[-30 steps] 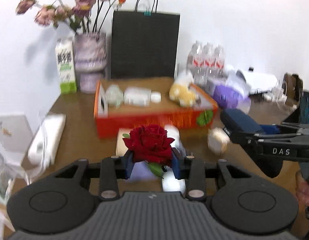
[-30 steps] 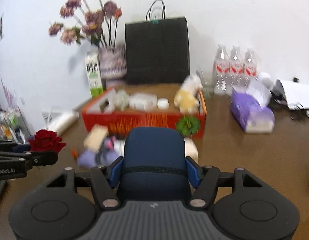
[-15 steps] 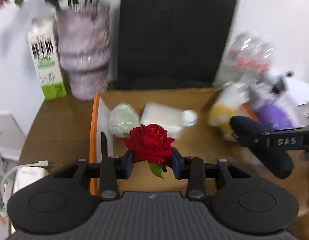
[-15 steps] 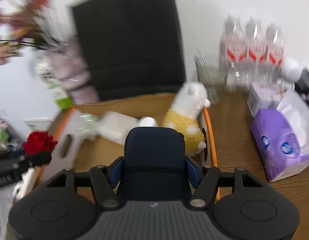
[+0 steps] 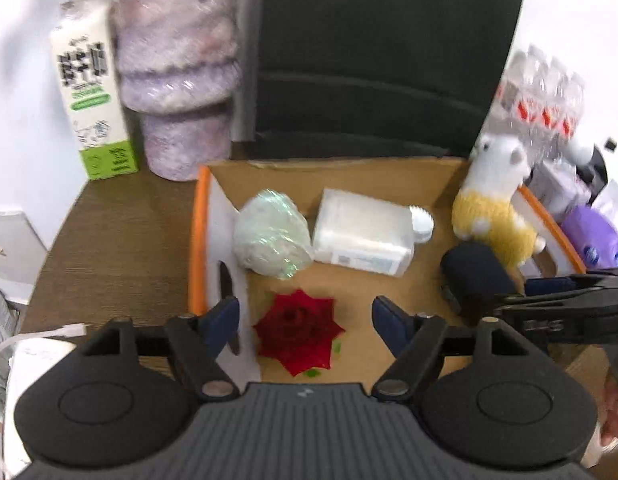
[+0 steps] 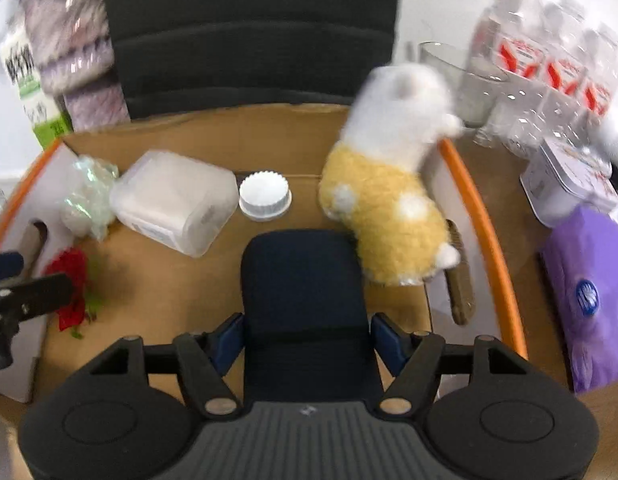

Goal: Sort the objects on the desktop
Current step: 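Carry the rose and navy pouch into the cardboard box and release both, then grasp the white lid with the left tool while the right tool grasps the white-yellow cube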

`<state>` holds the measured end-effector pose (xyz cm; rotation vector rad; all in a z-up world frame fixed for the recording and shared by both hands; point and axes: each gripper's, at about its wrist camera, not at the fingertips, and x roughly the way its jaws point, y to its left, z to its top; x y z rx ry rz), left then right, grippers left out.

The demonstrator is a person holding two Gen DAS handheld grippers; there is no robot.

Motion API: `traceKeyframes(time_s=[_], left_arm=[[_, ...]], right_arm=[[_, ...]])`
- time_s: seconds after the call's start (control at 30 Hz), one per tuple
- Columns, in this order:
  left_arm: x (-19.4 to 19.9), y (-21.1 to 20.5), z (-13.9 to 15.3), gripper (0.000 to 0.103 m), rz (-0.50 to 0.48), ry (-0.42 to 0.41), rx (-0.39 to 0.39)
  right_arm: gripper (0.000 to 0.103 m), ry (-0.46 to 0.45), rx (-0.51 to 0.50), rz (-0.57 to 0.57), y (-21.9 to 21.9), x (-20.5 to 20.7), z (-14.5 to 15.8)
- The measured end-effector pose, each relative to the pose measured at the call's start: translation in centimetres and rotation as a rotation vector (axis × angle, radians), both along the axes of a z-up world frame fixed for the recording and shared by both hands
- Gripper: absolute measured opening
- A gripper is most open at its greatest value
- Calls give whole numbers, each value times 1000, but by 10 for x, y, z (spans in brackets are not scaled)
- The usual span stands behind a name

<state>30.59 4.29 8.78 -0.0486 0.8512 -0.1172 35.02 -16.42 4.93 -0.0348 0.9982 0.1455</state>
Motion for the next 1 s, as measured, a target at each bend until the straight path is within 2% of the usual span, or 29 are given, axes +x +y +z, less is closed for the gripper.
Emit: traceKeyframes(time_s=[0.07, 0.13, 0.17, 0.23, 0.27, 0.33, 0.37, 0.5, 0.57, 0.67, 0.73, 0.93, 1.0], left_arm=[[-8, 6, 12, 83, 21, -21, -15], [-21, 12, 23, 87, 53, -39, -17], [-32, 14, 26, 91, 87, -33, -6], [-60, 18, 25, 93, 208, -33, 12], [-81, 17, 23, 93, 234, -59, -16], [-116, 13, 18, 95, 201, -85, -85], [-132, 10, 15, 95, 196, -89, -104], [-194, -6, 6, 96, 192, -103, -134], [-223, -11, 3, 102, 155, -139, -155], [-261, -17, -8, 103, 125, -171, -124], [-277, -19, -17, 103, 120, -173, -65], [-326, -23, -37, 103, 73, -231, -49], [-337, -27, -48, 103, 38, -210, -51]], right_arm=[[76, -24, 31, 8, -8, -8, 17], [83, -43, 20, 33, -15, -17, 34], [84, -43, 2, 47, -18, -20, 38], [84, -15, -8, 56, -27, -30, 36], [83, 3, 7, 47, -32, -37, 31], [84, 14, 36, 47, -38, -48, 17], [84, -26, 36, 50, -39, -55, 15], [81, -55, 67, 5, -42, -70, 19], [80, -111, 76, -12, -44, -91, 29], [87, -251, 74, -8, -48, -146, 41], [87, -288, 77, 11, -52, -183, 37], [88, -326, 40, 69, -59, -282, 8], [89, -332, 44, 62, -63, -312, -4]])
